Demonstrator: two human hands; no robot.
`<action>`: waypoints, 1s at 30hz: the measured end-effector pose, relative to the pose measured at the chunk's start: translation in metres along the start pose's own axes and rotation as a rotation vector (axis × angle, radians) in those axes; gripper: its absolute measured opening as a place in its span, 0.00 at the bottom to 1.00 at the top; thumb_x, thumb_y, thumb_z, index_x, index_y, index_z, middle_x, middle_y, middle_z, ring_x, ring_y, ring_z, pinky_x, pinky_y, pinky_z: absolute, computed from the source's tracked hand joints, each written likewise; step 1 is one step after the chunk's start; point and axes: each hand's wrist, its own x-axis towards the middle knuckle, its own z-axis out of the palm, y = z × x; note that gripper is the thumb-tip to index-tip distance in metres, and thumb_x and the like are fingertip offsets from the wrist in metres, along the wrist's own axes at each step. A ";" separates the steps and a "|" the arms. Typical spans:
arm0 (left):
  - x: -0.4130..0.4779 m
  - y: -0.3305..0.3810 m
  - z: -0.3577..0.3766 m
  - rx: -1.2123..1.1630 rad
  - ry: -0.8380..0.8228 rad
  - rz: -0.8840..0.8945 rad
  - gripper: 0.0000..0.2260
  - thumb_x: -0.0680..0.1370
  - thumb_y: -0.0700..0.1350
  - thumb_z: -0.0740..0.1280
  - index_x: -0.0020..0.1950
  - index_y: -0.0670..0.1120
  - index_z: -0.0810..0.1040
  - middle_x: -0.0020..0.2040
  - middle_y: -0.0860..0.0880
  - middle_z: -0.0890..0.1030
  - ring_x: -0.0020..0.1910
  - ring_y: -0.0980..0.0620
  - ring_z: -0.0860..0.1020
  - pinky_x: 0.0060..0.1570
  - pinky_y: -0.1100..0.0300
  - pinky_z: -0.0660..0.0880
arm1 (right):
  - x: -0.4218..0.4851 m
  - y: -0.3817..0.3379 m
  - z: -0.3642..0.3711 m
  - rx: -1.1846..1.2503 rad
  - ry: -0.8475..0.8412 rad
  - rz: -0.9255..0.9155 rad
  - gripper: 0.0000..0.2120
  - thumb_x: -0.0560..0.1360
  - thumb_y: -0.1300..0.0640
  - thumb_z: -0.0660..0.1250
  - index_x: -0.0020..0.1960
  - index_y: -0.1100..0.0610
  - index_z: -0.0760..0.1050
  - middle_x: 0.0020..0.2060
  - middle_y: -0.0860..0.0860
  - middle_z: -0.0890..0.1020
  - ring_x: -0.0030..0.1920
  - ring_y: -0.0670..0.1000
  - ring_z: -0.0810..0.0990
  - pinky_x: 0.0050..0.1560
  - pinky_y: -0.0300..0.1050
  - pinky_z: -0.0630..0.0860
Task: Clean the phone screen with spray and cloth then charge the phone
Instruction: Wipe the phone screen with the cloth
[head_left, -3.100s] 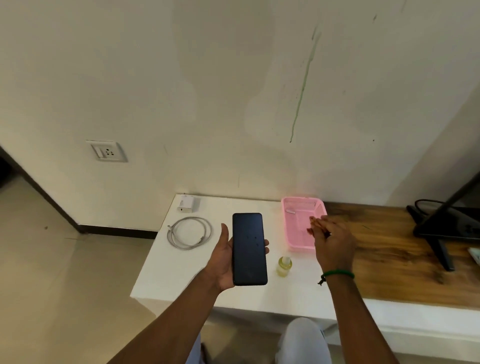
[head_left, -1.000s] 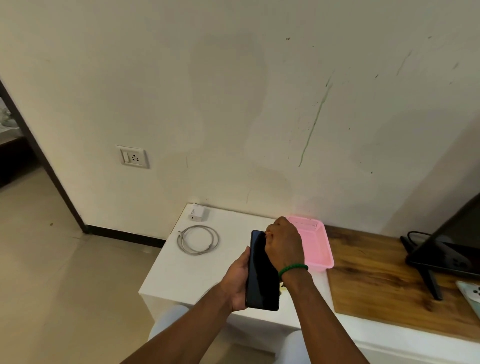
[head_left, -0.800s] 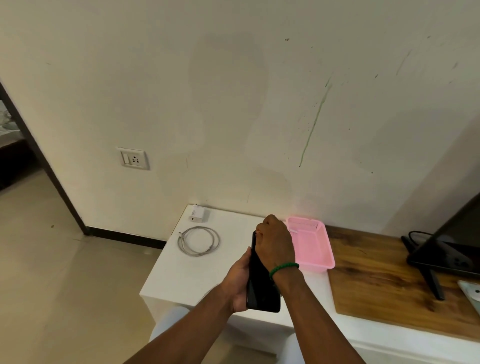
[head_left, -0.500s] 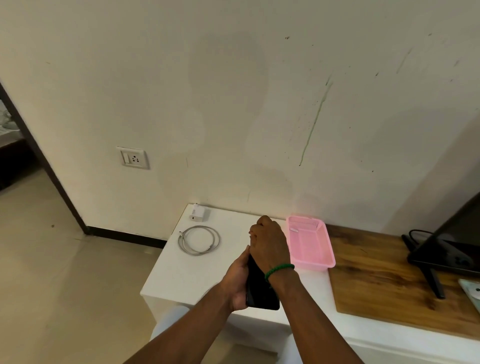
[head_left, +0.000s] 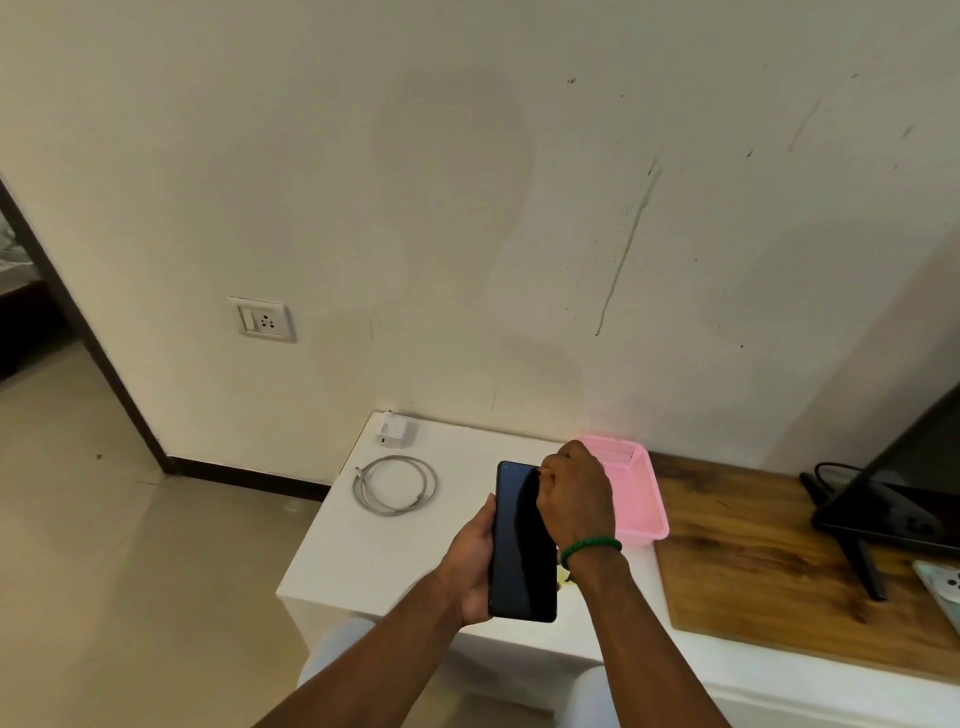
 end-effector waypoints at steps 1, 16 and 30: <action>0.000 0.000 0.000 0.002 -0.004 0.001 0.29 0.76 0.66 0.56 0.56 0.44 0.83 0.51 0.39 0.82 0.45 0.42 0.81 0.53 0.46 0.76 | 0.000 0.000 0.000 0.000 0.001 -0.001 0.11 0.77 0.61 0.59 0.44 0.63 0.79 0.47 0.55 0.78 0.43 0.53 0.76 0.46 0.42 0.73; -0.008 0.008 0.014 -0.004 -0.077 -0.025 0.31 0.78 0.66 0.57 0.69 0.44 0.74 0.69 0.39 0.73 0.69 0.38 0.71 0.72 0.39 0.61 | -0.002 -0.033 0.015 0.004 -0.053 -0.136 0.08 0.73 0.65 0.58 0.41 0.63 0.76 0.47 0.54 0.76 0.46 0.55 0.72 0.40 0.42 0.66; -0.004 0.009 0.009 0.021 -0.066 0.008 0.29 0.77 0.66 0.55 0.58 0.45 0.82 0.52 0.40 0.82 0.46 0.41 0.82 0.54 0.45 0.75 | 0.002 0.004 -0.006 0.014 0.063 -0.001 0.10 0.76 0.63 0.60 0.42 0.64 0.79 0.45 0.57 0.79 0.41 0.55 0.77 0.45 0.45 0.74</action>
